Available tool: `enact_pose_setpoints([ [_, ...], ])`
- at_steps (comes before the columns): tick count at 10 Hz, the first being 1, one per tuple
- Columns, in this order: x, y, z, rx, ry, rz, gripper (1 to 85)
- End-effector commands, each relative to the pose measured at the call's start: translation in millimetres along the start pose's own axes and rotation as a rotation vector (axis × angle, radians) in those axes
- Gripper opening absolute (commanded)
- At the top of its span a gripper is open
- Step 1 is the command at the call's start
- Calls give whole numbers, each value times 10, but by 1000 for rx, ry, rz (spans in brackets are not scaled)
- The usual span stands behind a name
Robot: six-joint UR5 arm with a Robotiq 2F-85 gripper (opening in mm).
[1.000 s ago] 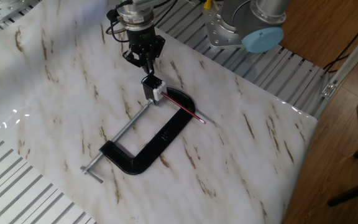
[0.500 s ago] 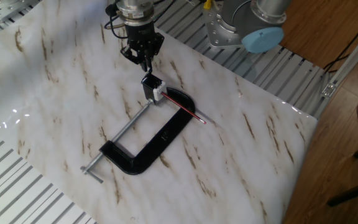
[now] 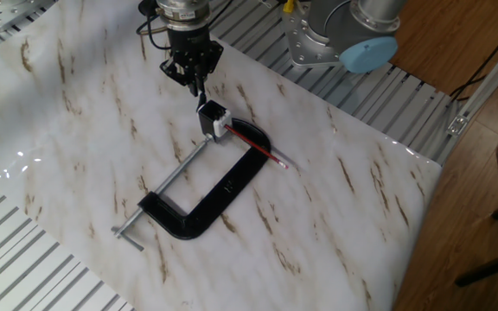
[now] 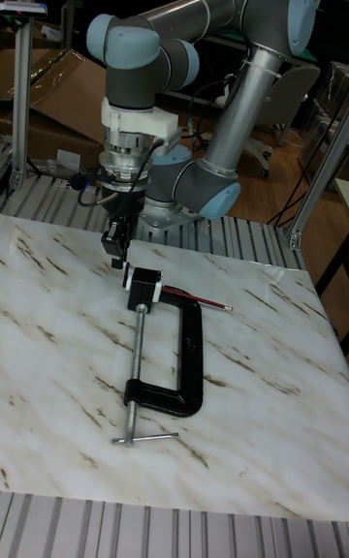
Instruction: Sharpen the pencil with a pencil sharpener
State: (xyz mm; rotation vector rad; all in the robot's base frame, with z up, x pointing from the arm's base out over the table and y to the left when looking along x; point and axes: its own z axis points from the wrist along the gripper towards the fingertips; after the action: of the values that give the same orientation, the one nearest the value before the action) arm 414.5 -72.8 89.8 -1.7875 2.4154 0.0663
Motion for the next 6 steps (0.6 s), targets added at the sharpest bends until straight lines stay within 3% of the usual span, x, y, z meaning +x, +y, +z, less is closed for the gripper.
enact_pose_setpoints([
  [1, -122, -61, -2, -6, -16, 2, 10],
  [6, -175, -215, 109, -22, -34, -18, 10],
])
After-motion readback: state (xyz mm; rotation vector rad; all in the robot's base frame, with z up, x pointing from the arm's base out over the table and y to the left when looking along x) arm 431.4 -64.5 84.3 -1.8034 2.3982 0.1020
